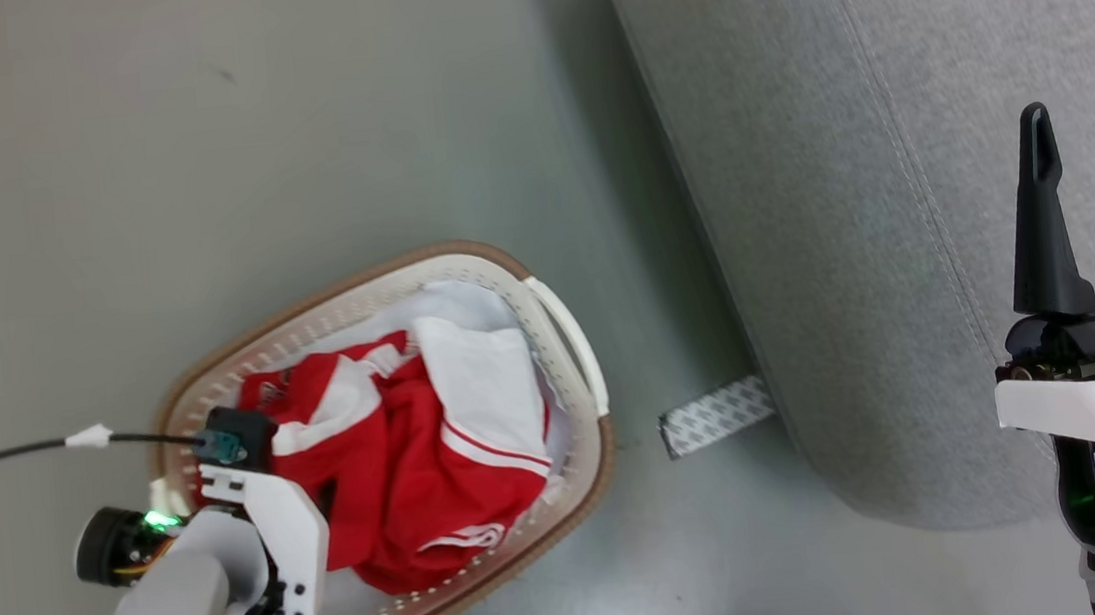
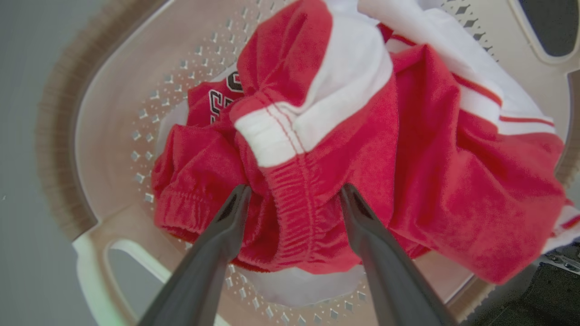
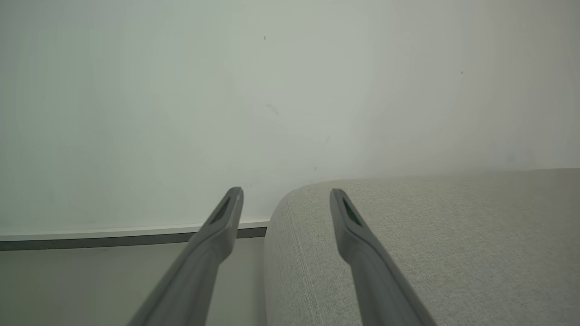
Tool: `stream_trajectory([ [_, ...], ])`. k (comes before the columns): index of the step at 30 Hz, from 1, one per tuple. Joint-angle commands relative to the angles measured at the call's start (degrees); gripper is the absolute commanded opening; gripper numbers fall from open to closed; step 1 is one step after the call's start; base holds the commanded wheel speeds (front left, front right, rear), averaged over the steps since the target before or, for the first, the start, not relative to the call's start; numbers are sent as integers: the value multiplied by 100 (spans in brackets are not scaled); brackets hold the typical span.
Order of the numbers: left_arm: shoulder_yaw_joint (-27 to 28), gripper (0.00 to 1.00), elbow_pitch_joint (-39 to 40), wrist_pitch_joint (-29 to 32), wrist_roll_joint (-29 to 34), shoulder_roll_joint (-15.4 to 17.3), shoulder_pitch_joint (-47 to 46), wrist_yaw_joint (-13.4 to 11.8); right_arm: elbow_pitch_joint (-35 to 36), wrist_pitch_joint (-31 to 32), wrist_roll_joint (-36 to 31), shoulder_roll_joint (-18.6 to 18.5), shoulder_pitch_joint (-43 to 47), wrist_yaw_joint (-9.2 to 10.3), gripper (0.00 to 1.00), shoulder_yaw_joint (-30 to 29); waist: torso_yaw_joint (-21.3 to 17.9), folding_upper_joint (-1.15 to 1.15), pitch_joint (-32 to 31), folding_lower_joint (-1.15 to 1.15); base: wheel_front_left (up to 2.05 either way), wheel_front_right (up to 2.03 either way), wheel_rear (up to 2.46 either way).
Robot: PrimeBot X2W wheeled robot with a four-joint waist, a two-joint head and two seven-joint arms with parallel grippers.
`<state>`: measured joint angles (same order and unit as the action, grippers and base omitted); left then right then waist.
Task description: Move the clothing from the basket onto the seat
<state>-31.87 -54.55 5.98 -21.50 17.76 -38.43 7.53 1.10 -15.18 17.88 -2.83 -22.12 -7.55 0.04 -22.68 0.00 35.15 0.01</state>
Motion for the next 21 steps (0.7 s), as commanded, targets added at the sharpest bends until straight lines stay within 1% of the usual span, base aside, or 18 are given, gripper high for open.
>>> stream_trajectory([
  [1, -172, 100, -126, 106, -15, 90, -133, -10, 5, 4, 114, -11, 20, 12, 100, 20, -185, 0, 206, -1, 0, 0, 0],
  [5, -579, 100, -294, 213, 18, 216, -395, -10, 26, 4, 258, -12, -20, 12, 100, 65, -349, 0, 417, -1, 0, 0, 0],
  [10, -1215, 100, -534, 396, 311, 375, -672, -10, 30, 4, 427, -11, -103, 12, 100, 151, -504, 0, 611, -1, 0, 0, 0],
  [11, -1290, 89, -593, 403, 358, 405, -726, -10, 30, 4, 455, -12, -123, 12, 100, 173, -531, 0, 638, -1, 0, 0, 0],
  [13, -1379, 0, -708, 360, 359, 422, -786, -10, 22, 4, 483, -12, -135, 12, 100, 194, -567, 0, 665, -1, 0, 0, 0],
  [18, -1504, 0, -826, 164, 269, 368, -834, -10, -19, 4, 514, -12, -90, 12, 100, 122, -535, 0, 578, -1, 0, 0, 0],
  [21, -1583, 0, -873, -12, 90, 215, -765, -10, -28, 4, 518, -14, -26, 12, 100, 8, -383, 0, 325, -1, 0, 0, 0],
])
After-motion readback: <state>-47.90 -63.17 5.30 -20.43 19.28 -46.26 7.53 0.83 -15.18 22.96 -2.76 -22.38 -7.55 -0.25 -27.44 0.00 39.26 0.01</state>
